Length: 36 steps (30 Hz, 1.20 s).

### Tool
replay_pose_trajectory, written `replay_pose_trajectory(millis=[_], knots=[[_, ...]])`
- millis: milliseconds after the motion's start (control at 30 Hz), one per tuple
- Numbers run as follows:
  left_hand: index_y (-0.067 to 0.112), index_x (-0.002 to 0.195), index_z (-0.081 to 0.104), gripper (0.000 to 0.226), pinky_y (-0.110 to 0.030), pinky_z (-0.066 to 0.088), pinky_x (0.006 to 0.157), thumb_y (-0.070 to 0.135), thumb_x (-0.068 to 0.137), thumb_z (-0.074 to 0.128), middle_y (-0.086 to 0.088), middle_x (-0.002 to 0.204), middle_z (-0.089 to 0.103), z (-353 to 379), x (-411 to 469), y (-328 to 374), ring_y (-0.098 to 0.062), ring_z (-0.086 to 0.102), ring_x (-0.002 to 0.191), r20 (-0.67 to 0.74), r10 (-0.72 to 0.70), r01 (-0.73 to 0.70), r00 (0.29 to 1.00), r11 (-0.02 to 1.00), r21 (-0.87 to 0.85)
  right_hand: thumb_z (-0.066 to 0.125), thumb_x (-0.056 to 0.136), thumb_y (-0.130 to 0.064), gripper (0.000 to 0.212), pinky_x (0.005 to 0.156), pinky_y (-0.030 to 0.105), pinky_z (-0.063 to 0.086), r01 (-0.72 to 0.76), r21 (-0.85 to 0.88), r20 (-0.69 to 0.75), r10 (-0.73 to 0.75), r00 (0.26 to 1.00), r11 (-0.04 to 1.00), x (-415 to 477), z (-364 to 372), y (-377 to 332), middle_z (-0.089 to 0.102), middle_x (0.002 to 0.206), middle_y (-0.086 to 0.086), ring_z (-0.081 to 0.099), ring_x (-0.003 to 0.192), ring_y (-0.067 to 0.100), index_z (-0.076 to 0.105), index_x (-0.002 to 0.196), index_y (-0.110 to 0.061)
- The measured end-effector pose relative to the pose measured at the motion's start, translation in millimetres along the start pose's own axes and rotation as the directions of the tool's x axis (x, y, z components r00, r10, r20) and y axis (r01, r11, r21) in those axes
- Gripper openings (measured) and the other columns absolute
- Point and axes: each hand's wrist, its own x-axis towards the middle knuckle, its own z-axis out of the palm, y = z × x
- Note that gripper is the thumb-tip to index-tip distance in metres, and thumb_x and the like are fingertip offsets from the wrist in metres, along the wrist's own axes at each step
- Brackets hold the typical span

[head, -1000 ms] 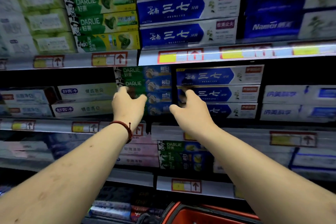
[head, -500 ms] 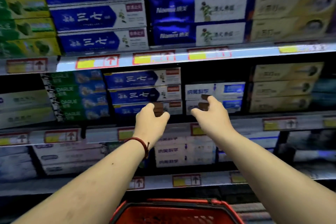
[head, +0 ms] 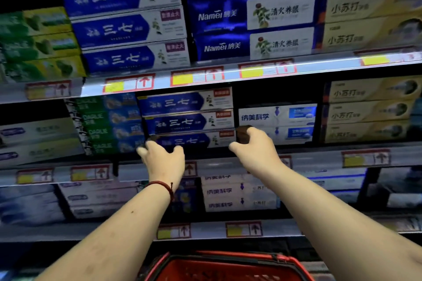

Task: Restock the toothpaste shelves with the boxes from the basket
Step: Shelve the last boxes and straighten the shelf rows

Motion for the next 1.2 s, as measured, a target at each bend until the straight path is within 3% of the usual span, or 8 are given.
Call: replay_pose_trajectory(millis=[33,133,233,333,567,733,967,1200], knots=[[0.000,0.139,0.036,0.054,-0.046,0.042,0.105,0.024,0.098,0.061,-0.014,0.159,0.017,-7,6,-3,-0.038,0.039,0.136,0.007,-0.029,0.029,1.000,1.000,0.007,0.059,0.094,-0.022,0.026,0.059,0.028,0.041,-0.019,-0.001,-0.017,0.019,1.000,1.000,2,5,-2,0.056,0.102,0.006,0.052,0.073,0.020,0.055,0.118,-0.010],[0.000,0.143,0.037,0.059,-0.044,0.043,0.100,0.025,0.097,0.062,-0.015,0.159,0.024,-24,27,-9,-0.037,0.045,0.132,0.031,-0.076,0.075,0.997,0.997,0.038,0.059,0.094,-0.019,0.024,0.056,0.029,0.041,-0.043,0.017,-0.044,0.044,0.998,0.999,10,17,-5,0.063,0.095,0.013,0.052,0.068,0.022,0.056,0.113,-0.004],[0.007,0.117,0.053,0.031,-0.039,0.048,0.076,0.020,0.092,0.065,-0.016,0.122,0.058,-33,43,-11,-0.031,0.059,0.093,0.058,-0.068,0.071,0.996,0.997,-0.042,0.059,0.093,-0.017,0.012,0.052,0.026,0.042,-0.052,0.009,-0.055,0.053,0.997,0.999,14,23,-10,0.062,0.089,0.009,0.054,0.067,0.019,0.053,0.099,-0.008],[0.011,0.107,0.051,0.023,-0.039,0.047,0.075,0.015,0.090,0.065,-0.009,0.105,0.060,-34,48,-12,-0.022,0.055,0.076,0.143,-0.070,0.090,0.987,0.987,-0.135,0.060,0.090,-0.014,0.010,0.055,0.028,0.045,-0.081,0.037,-0.074,0.084,0.994,0.996,20,26,-9,0.065,0.089,0.007,0.059,0.074,0.023,0.052,0.095,-0.011],[0.014,0.145,0.052,0.055,-0.030,0.038,0.088,-0.002,0.092,0.055,-0.003,0.125,0.056,-28,58,-15,-0.010,0.050,0.082,0.209,-0.070,0.136,0.975,0.938,-0.319,0.065,0.086,-0.008,0.010,0.059,0.025,0.043,-0.144,0.195,-0.085,0.163,0.983,0.970,28,29,-4,0.066,0.094,0.002,0.054,0.076,0.014,0.061,0.093,-0.014],[0.017,0.146,0.051,0.057,-0.040,0.051,0.091,0.004,0.091,0.060,-0.016,0.125,0.064,-30,57,-20,-0.036,0.061,0.111,0.194,-0.069,0.120,0.979,0.957,-0.262,0.066,0.085,-0.009,0.025,0.067,0.028,0.046,-0.103,0.199,-0.110,0.127,0.986,0.975,31,32,0,0.066,0.099,-0.002,0.059,0.083,0.017,0.061,0.106,-0.022],[0.019,0.145,0.053,0.054,-0.021,0.042,0.060,0.004,0.093,0.060,-0.006,0.118,0.062,-26,57,-24,-0.006,0.053,0.073,0.109,-0.021,0.050,0.994,0.961,-0.272,0.068,0.082,-0.015,0.024,0.064,0.027,0.048,-0.107,0.217,-0.138,0.139,0.981,0.970,32,31,3,0.069,0.096,-0.002,0.060,0.082,0.014,0.066,0.106,-0.022],[0.018,0.139,0.058,0.050,-0.016,0.039,0.056,0.004,0.091,0.063,0.001,0.102,0.062,-32,54,-21,-0.004,0.052,0.072,0.108,-0.015,0.040,0.994,0.972,-0.230,0.070,0.082,-0.016,0.028,0.065,0.026,0.045,-0.113,0.263,-0.135,0.153,0.979,0.958,32,29,3,0.069,0.104,-0.001,0.061,0.090,0.018,0.067,0.109,-0.022]])
